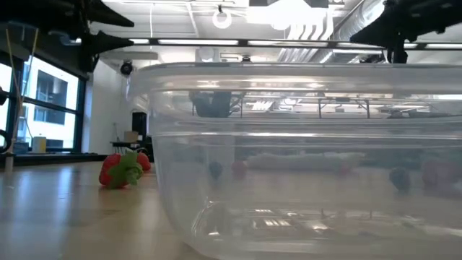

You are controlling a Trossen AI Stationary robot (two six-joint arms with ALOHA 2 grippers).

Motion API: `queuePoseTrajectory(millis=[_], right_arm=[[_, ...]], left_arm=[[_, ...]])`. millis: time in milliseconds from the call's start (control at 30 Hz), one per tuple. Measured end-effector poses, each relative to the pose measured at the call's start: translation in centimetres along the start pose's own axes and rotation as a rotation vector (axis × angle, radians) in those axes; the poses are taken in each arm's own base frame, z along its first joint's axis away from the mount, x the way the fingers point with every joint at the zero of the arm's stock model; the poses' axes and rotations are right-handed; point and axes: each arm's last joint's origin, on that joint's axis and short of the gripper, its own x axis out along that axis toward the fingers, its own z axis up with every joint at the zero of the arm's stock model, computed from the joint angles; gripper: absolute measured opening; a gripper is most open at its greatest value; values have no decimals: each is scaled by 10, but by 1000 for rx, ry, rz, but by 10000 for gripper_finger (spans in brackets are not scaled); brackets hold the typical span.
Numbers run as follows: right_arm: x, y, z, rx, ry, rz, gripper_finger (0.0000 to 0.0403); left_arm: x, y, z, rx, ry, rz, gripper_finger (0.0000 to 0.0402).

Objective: Pick and placing Produce into tupperware
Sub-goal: Put the strawberry into the transparent bin

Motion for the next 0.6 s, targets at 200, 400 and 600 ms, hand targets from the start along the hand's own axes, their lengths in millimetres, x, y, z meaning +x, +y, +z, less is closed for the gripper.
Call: queuePoseTrajectory(millis=[200,400,600], right_arm=[[38,12,6,-14,374,-149,8],[76,14,0,-67,645,-278,59],[108,11,-11,-108,788,-326,121]], left_arm=[[19,-18,24,99,112,106,198],[37,-31,40,180,158,126,227],[42,-35,43,194,177,110,246]])
